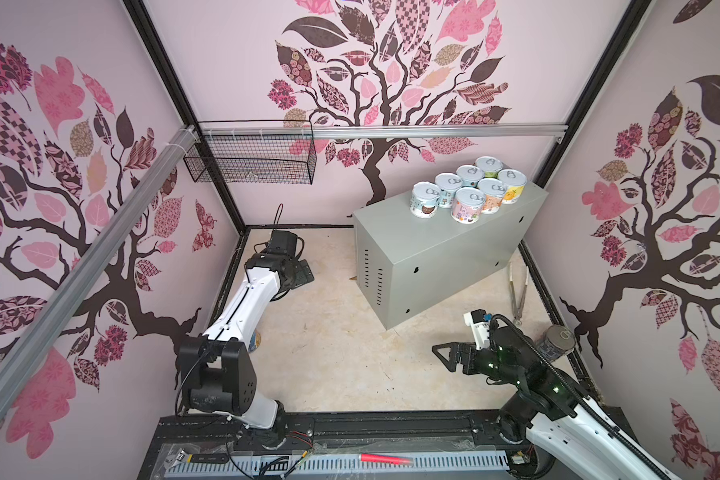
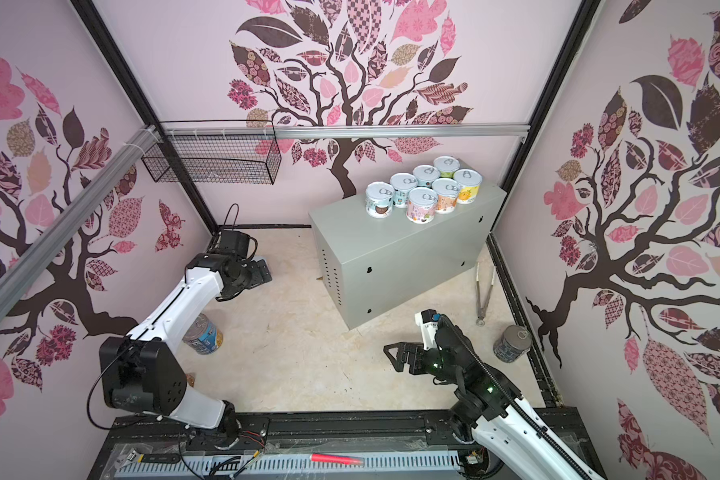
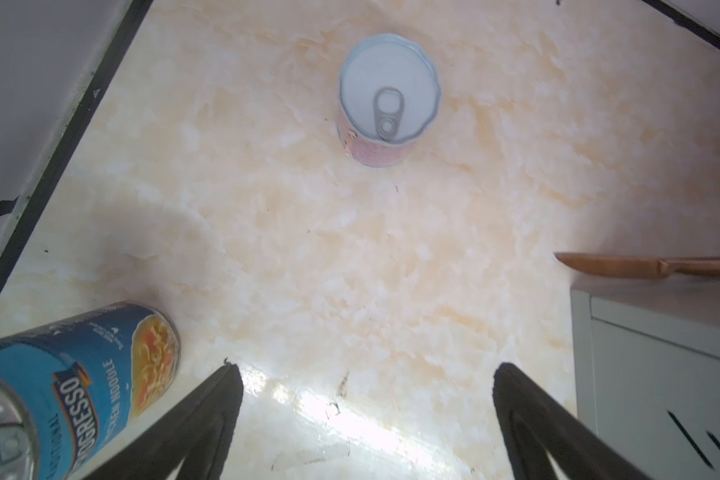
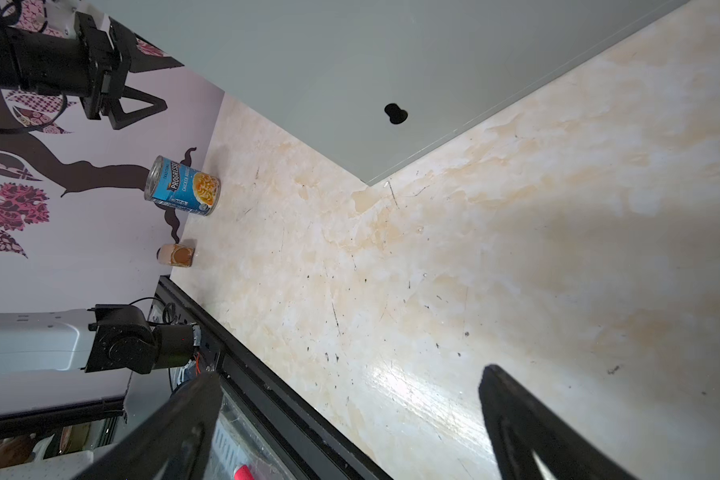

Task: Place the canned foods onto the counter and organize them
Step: 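Move the left gripper over the pink-label can while the right draws back, then descend the left gripper onto the pink-label can and close on it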

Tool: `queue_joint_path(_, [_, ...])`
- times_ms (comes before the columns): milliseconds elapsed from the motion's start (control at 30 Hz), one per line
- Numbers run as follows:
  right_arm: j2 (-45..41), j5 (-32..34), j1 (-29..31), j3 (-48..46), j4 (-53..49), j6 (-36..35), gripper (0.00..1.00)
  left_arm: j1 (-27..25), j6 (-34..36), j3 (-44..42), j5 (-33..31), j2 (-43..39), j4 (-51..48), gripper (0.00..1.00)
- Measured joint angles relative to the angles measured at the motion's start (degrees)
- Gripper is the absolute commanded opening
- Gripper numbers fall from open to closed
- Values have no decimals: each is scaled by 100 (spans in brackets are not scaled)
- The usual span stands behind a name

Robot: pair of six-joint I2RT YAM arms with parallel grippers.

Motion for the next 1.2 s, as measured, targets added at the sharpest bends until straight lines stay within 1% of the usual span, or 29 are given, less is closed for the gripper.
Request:
queue_joint_path(133, [107, 85, -2, 0, 225, 48, 100, 317, 177, 289, 17, 601, 214, 98])
queue_joint_path(367, [564, 286, 0, 2, 699, 111, 100, 437, 472, 1217, 107, 1709, 520, 98])
queue_joint_path(767, [1676, 485, 0, 238, 1410, 85, 100, 811, 597, 1906, 417, 2918, 997, 98])
queue_joint_path(1000, [2035, 487, -2, 323, 1556, -72, 100, 817, 581, 1996, 638, 3056, 1290, 98])
queue_joint_path(1200, [2087, 481, -2, 323, 1576, -173, 100, 817, 546, 1996, 791, 3056, 1462, 98])
